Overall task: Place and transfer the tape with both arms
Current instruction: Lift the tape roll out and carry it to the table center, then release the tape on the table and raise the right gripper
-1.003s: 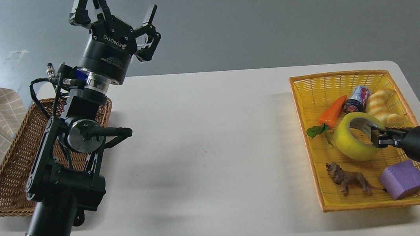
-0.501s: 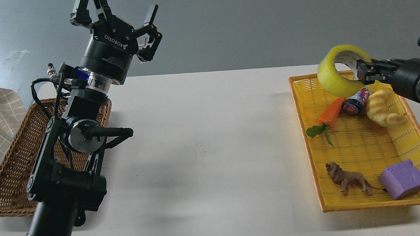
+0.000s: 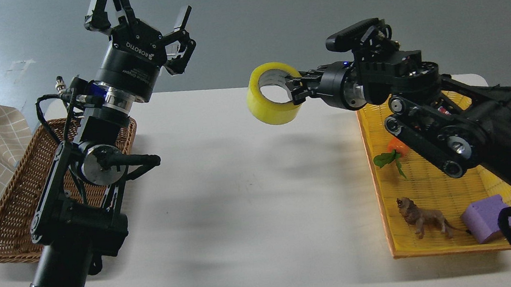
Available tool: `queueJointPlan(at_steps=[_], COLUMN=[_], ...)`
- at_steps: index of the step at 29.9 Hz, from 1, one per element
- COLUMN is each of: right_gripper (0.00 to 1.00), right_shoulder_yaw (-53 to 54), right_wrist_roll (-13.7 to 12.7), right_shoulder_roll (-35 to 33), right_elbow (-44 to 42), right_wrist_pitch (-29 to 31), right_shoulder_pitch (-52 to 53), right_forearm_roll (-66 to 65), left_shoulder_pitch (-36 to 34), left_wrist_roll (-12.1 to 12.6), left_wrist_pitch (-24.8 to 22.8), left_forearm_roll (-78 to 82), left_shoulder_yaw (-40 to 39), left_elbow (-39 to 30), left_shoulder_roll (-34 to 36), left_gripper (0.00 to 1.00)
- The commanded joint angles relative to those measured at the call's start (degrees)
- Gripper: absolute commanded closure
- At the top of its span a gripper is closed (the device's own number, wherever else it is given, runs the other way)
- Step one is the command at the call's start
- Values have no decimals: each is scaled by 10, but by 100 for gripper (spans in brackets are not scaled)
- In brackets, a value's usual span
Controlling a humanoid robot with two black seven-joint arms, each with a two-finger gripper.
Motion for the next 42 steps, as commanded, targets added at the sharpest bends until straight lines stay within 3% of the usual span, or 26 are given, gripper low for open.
queueJointPlan(at_steps=[1, 5, 24, 35, 40, 41, 42], right_gripper=[94, 94, 93, 78, 66, 59, 26], right_shoulder_yaw=[-5, -35, -62, -60, -60, -59, -58], right_wrist_roll=[1, 2, 3, 3, 3, 3, 3], right_shoulder_roll=[34, 34, 34, 34, 34, 34, 34], right_elbow=[-49, -82, -54, -29, -28, -27, -27], right_wrist_pitch=[0, 0, 0, 0, 0, 0, 0], right_shoulder_pitch=[5, 1, -36, -52, -53, -54, -57], right_forearm_roll=[-10, -41, -35, 3, 4, 4, 4], left_shoulder_pitch=[0, 0, 8, 8, 8, 8, 9], left_wrist_roll=[-1, -1, -1, -1, -1, -1, -1], left_wrist_pitch=[0, -1, -1, -1, -1, -1, -2], left_forearm_roll=[0, 0, 0, 0, -1, -1, -1], left_shoulder_yaw=[0, -2, -9, -9, -10, -11, -13], left_elbow=[0, -1, -5, -5, -5, -6, -5], left_shoulder_roll=[3, 11, 16, 18, 18, 18, 18], left_gripper=[2, 2, 2, 2, 2, 2, 2])
